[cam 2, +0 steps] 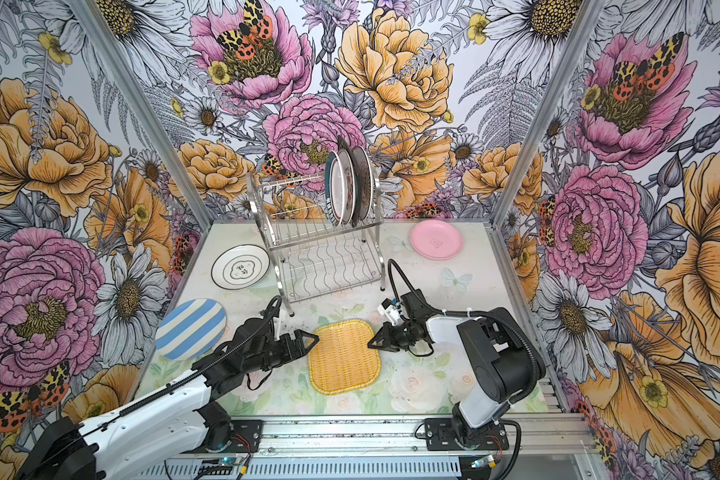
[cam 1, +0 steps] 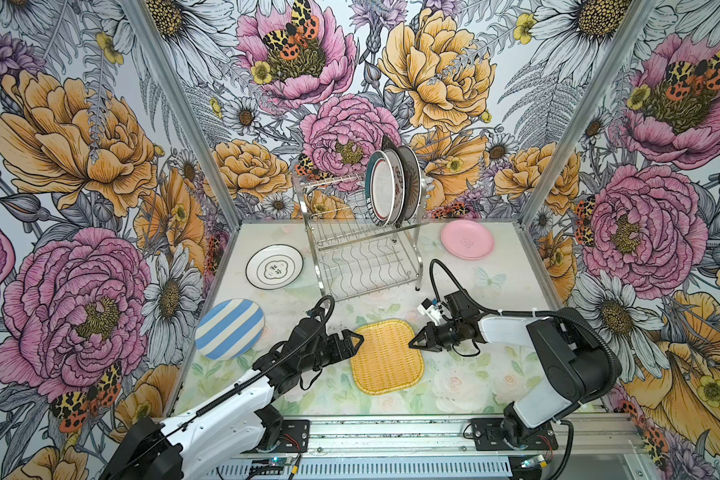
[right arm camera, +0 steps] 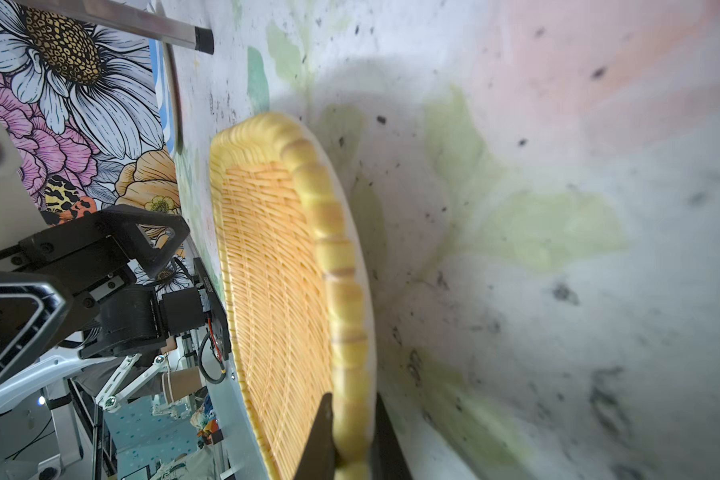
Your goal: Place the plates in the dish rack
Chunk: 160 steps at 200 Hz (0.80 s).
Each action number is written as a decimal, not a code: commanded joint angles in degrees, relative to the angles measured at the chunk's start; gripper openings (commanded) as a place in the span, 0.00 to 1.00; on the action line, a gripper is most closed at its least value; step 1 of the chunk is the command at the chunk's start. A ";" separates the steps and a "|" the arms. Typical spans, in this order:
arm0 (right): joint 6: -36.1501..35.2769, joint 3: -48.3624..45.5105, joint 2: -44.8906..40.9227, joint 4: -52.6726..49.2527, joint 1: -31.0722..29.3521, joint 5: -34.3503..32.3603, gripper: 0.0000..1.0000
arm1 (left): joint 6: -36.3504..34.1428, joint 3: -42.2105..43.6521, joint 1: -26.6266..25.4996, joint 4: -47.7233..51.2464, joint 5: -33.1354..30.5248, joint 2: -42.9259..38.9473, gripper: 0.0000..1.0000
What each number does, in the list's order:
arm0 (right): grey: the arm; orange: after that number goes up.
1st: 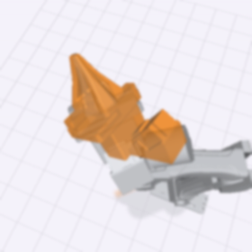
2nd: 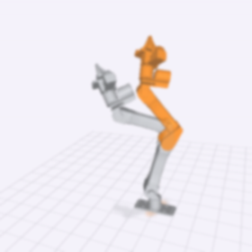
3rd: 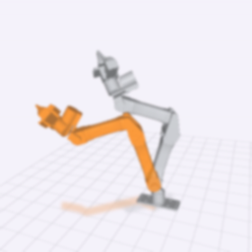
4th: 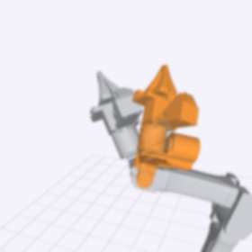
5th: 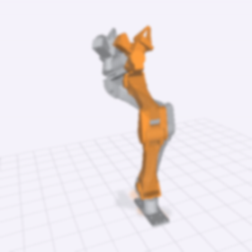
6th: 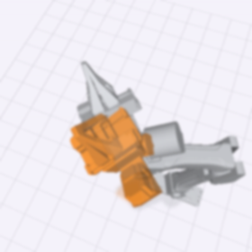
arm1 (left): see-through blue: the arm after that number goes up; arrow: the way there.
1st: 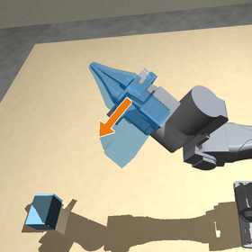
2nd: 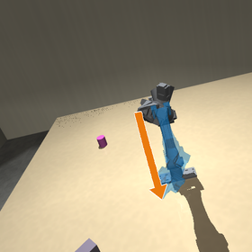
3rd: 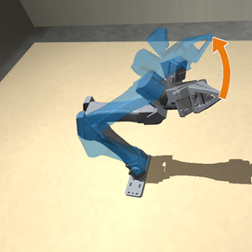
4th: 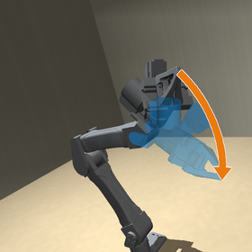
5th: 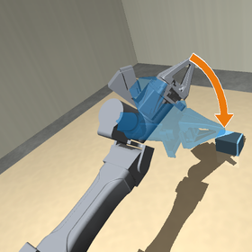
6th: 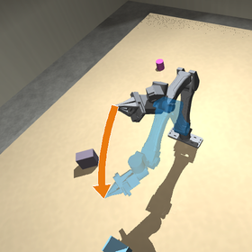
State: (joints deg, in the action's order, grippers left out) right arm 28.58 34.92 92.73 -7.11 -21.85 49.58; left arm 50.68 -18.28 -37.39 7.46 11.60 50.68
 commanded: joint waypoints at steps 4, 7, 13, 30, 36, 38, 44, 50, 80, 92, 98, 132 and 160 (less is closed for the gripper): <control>0.07 -1.38 -0.12 -0.39 -0.30 -4.70 0.00 | 0.23 0.97 -0.45 0.24 -0.58 -1.02 0.95; 0.27 -1.39 -0.30 -0.29 -0.26 -4.45 0.00 | 0.22 0.97 -0.45 0.25 -0.65 -1.01 0.95; 0.54 -1.42 -0.82 -0.01 -0.24 -4.07 0.00 | 0.21 0.92 -0.41 0.18 -0.68 -0.95 0.95; 1.66 -1.28 -2.25 0.58 0.10 -2.76 0.00 | 0.22 0.96 -0.32 -0.08 -0.74 -0.93 0.95; 2.03 -1.18 -2.82 0.77 0.31 -2.27 0.00 | 0.27 1.06 -0.29 -0.28 -0.66 -0.93 0.95; 2.19 -1.19 -3.06 0.85 0.36 -2.16 0.00 | 0.29 1.06 -0.24 -0.42 -0.67 -0.91 0.96; 2.53 -1.20 -3.73 0.95 0.55 -1.69 0.00 | 0.36 1.14 -0.08 -0.65 -0.59 -0.87 0.96; 2.94 -1.11 -4.28 1.03 0.68 -1.31 0.00 | 0.39 1.23 -0.01 -0.91 -0.53 -0.87 0.96; 4.59 -0.81 -7.38 1.05 1.51 0.07 0.00 | 0.55 1.66 1.02 -2.48 0.35 -0.84 0.96; 5.15 -0.66 -8.33 1.05 1.84 0.52 0.00 | 0.54 1.82 1.51 -3.12 0.77 -0.84 0.96; 5.42 -0.55 -8.87 1.05 1.93 0.65 0.00 | 0.52 1.93 1.74 -3.49 0.97 -0.84 0.96; 6.87 0.14 -11.27 1.02 2.29 1.71 0.00 | 0.49 2.54 2.90 -5.14 2.07 -0.80 0.96; 8.06 0.94 -13.19 0.96 2.32 2.40 0.00 | 0.42 3.24 3.70 -7.24 2.87 -0.34 0.96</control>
State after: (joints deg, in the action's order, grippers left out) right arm 35.29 33.95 82.63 -7.46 -19.79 49.65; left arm 51.07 -16.14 -34.57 3.88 12.56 50.33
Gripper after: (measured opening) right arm 0.111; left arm 0.958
